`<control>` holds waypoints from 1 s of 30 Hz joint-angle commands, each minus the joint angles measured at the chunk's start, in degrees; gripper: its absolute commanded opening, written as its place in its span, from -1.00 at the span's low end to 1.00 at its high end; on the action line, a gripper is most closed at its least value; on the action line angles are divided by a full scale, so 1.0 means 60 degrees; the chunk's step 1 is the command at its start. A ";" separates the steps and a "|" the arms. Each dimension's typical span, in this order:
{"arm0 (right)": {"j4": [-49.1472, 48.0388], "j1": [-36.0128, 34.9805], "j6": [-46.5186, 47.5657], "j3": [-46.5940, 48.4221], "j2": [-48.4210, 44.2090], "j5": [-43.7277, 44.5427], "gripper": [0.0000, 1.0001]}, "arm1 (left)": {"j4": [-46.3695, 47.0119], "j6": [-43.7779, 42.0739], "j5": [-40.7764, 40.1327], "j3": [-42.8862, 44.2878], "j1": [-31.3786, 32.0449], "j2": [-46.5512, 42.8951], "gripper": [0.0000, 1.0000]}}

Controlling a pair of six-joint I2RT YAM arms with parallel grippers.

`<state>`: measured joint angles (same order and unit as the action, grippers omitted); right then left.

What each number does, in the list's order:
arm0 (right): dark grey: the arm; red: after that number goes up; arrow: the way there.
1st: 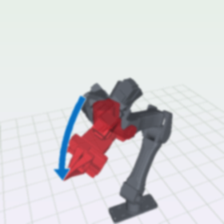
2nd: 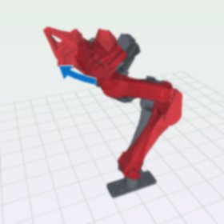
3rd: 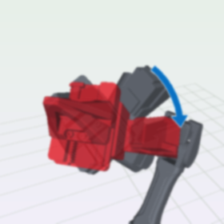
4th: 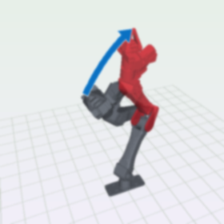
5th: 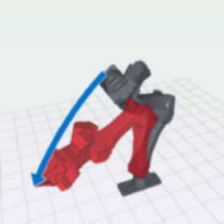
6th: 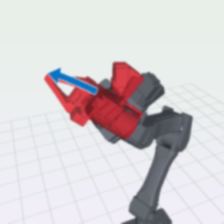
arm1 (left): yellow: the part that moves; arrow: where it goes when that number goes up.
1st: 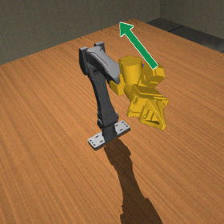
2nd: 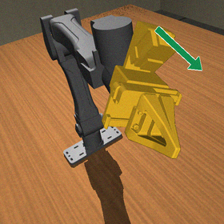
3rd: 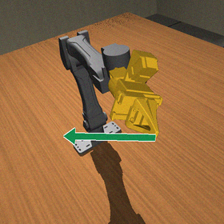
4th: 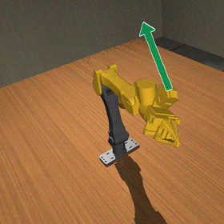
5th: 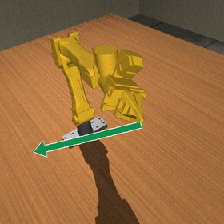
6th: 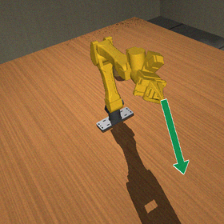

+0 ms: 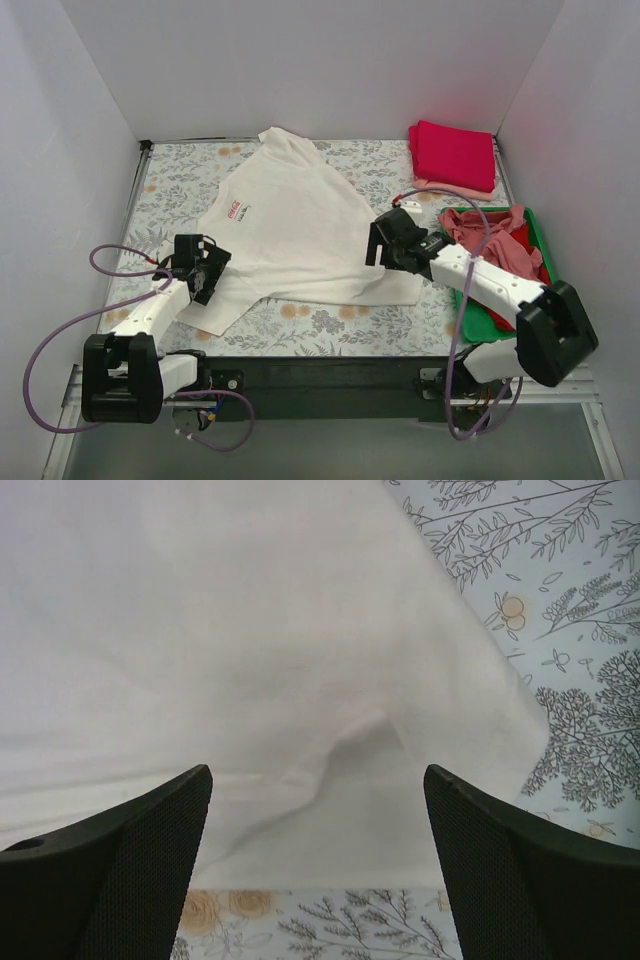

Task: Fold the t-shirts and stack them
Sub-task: Flatten the tshirt out

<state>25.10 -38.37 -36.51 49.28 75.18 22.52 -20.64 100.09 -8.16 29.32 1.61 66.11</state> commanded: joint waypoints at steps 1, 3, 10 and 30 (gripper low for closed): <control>-0.0448 0.0155 -0.0330 0.0736 0.1237 0.0406 0.83 | -0.0280 -0.0129 -0.0222 -0.0112 -0.0048 -0.0193 0.96; -0.0448 0.0242 -0.0477 0.1044 0.2072 0.0479 0.80 | -0.0280 -0.0100 -0.0236 -0.0141 -0.0048 -0.0222 0.96; -0.0025 0.0389 -0.0375 0.1792 0.3671 0.0611 0.37 | -0.0295 -0.0144 -0.0295 -0.0126 -0.0033 -0.0251 0.96; 0.0549 0.0287 -0.0419 -0.0901 0.0204 -0.0264 -0.97 | -0.0339 -0.0057 -0.0369 -0.0097 -0.0033 -0.0090 0.96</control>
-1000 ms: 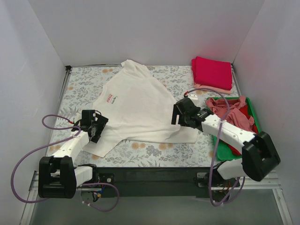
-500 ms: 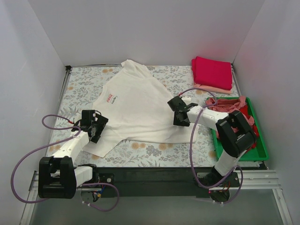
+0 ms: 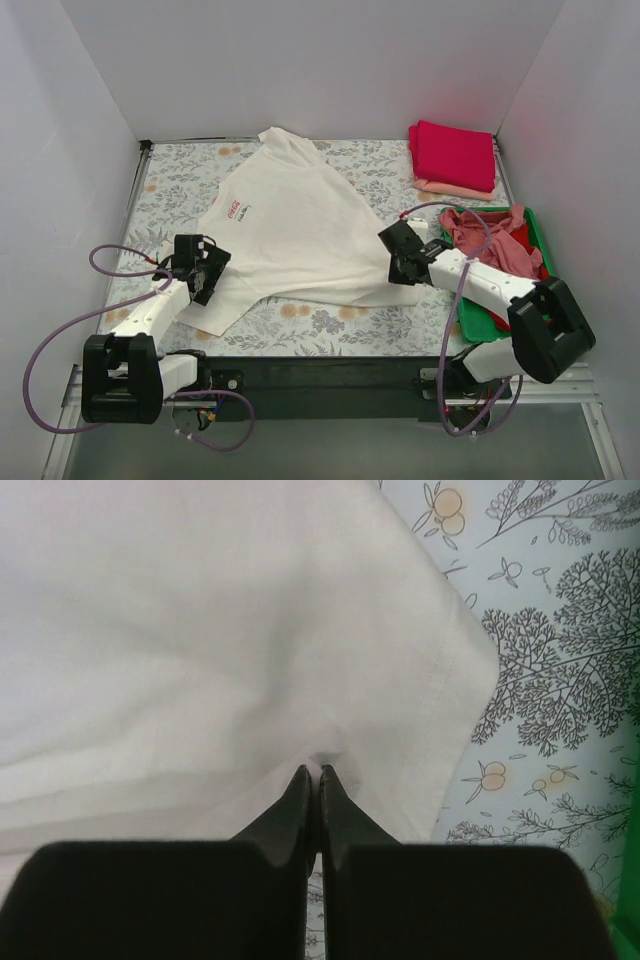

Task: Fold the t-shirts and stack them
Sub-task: Flatten the tshirt out

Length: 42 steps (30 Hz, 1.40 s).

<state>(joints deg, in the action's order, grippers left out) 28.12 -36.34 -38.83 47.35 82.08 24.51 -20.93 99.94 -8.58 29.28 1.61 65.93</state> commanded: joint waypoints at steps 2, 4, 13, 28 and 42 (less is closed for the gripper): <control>-0.0101 -0.0256 -0.0222 -0.1371 -0.1606 -0.1370 -0.97 | -0.0291 -0.0031 -0.0255 -0.0060 -0.0033 -0.0046 0.96; 0.0000 -0.0490 -0.0820 -0.2598 -0.2369 -0.1989 -0.97 | -0.0335 -0.0045 -0.0211 -0.0031 -0.0019 -0.0075 0.96; 0.0265 -0.0712 -0.0356 -0.4700 -0.8360 -0.4259 -0.31 | -0.0759 0.0145 -0.0270 0.0218 -0.0033 -0.0485 0.96; -0.0390 -0.0303 0.0669 -0.1566 -0.4416 -0.1169 0.97 | -0.0675 0.0072 0.0081 0.2413 -0.0033 0.0362 0.96; -0.3309 0.2920 0.3366 0.0762 0.2046 -0.4934 0.94 | -0.0203 -0.1041 0.0888 0.4099 -0.0033 0.4434 0.97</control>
<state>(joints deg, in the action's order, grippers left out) 13.02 -20.10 -22.85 46.72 87.68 -1.02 -22.70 95.96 -4.01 50.83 1.61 90.17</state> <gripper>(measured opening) 0.973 0.982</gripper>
